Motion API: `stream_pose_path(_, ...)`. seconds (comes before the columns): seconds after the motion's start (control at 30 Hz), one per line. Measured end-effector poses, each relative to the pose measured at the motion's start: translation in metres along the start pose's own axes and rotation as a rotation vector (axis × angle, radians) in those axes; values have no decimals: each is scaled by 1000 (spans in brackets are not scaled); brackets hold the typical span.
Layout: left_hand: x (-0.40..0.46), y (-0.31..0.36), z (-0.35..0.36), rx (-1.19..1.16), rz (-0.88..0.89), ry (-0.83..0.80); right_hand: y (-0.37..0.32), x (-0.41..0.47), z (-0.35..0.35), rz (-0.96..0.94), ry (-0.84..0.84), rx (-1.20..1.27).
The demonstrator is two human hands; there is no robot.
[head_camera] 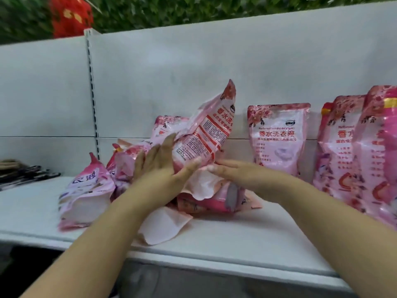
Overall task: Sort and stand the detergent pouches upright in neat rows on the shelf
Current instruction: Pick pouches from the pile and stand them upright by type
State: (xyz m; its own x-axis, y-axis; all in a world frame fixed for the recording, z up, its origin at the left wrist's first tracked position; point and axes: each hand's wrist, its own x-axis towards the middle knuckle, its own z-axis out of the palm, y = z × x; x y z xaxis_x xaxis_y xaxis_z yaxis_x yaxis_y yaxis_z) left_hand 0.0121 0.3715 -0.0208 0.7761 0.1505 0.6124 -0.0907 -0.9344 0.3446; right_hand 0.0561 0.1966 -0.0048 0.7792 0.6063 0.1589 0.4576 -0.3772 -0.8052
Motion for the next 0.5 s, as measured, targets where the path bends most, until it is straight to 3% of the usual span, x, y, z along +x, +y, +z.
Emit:
stream_pose_path(0.13,1,5,-3,-19,-50,0,3,-6,-3,20,47,-179)
stream_pose_path(0.27,5,13,-8,106,-87,111,-12,-23,-7,8,158,-381)
stream_pose_path(0.4,14,12,-12,170,-104,106,-21,-59,-24,2,172,-575)
stream_pose_path(0.5,15,6,-9,216,-84,132,-11,-90,-30,59,144,-561)
